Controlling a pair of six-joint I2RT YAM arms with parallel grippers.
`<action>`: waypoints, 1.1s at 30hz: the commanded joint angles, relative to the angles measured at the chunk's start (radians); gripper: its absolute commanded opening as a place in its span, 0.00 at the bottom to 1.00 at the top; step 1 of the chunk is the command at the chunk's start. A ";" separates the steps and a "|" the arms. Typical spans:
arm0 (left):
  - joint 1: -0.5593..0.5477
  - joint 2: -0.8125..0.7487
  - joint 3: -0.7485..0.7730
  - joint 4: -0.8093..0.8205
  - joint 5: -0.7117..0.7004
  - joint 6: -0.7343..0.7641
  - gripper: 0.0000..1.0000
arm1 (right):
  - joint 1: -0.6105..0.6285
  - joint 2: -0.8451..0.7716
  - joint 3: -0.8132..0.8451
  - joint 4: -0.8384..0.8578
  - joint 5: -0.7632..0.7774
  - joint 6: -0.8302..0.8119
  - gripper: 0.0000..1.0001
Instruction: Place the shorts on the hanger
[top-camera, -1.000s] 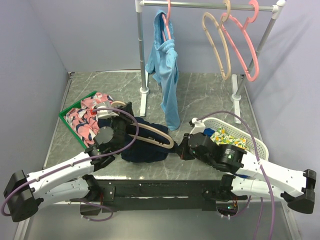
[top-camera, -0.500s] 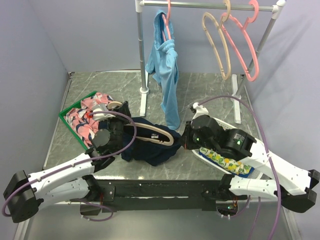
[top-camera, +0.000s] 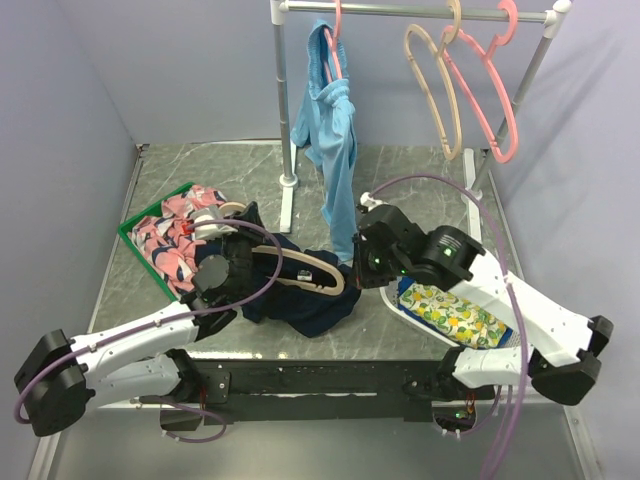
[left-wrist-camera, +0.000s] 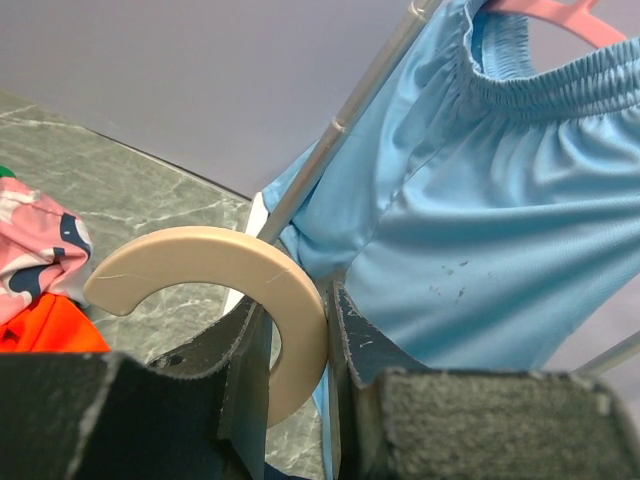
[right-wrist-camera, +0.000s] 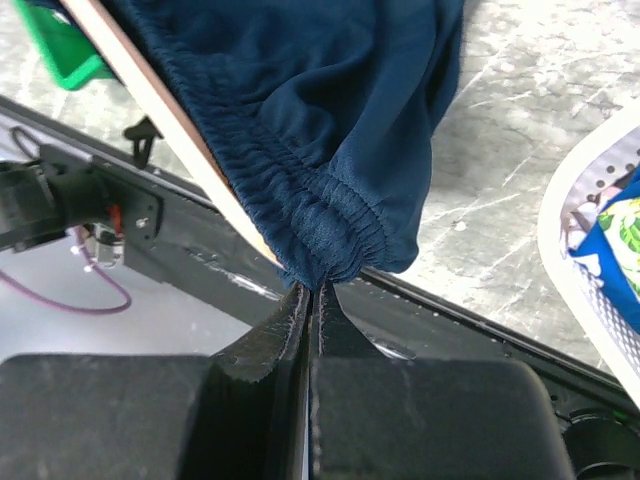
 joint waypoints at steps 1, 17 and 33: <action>0.008 0.004 0.034 0.009 0.005 0.120 0.01 | -0.046 0.037 0.048 0.006 -0.030 -0.052 0.00; -0.115 0.057 -0.058 0.292 -0.041 0.323 0.01 | -0.180 0.221 0.155 -0.052 -0.134 -0.130 0.00; -0.196 0.007 0.066 0.187 0.018 0.297 0.01 | -0.198 0.368 0.537 0.003 -0.294 -0.014 0.00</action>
